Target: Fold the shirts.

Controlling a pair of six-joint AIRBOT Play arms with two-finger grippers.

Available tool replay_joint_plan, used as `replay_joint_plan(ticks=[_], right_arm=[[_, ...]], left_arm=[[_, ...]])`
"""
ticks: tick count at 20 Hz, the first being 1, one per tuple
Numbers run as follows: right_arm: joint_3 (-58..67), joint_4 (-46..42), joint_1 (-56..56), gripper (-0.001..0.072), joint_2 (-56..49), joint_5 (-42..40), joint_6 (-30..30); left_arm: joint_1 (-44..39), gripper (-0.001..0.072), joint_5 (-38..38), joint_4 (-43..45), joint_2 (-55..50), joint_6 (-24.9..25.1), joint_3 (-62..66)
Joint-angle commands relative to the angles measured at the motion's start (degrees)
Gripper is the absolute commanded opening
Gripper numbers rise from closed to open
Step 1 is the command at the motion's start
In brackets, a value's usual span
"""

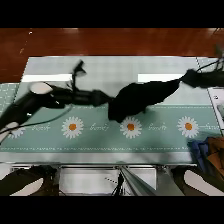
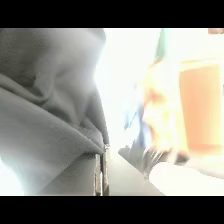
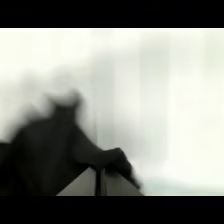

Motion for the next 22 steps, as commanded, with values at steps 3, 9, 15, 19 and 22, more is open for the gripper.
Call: replay_joint_plan(ticks=[3, 9, 15, 19, 22], right_arm=[[12.31, 0.09, -7.85, 0.0018, 15.21, -3.54, 0.72], [20.09, 1.46, -8.28, 0.0018, 24.81, -4.15, 5.6], [22.64, -11.39, -8.28, 0.0017, 36.59, -0.26, 15.85], [22.64, -16.7, -8.28, 0.0017, 38.38, 14.1, 16.85], [22.64, -19.3, -8.26, 0.0017, 35.3, 22.43, 16.44]], left_arm=[[15.96, 0.0021, -1.07, 1.03, 15.08, -1.16, 18.21], [25.49, 0.0021, -4.11, 1.27, 21.77, -5.92, 33.68], [26.84, 0.0021, -17.66, 26.23, 27.28, -23.91, 38.47], [26.84, 0.0021, -33.31, 39.06, 28.55, -31.63, 38.36], [26.84, 0.0021, -40.17, 42.91, 28.15, -32.83, 33.38]])
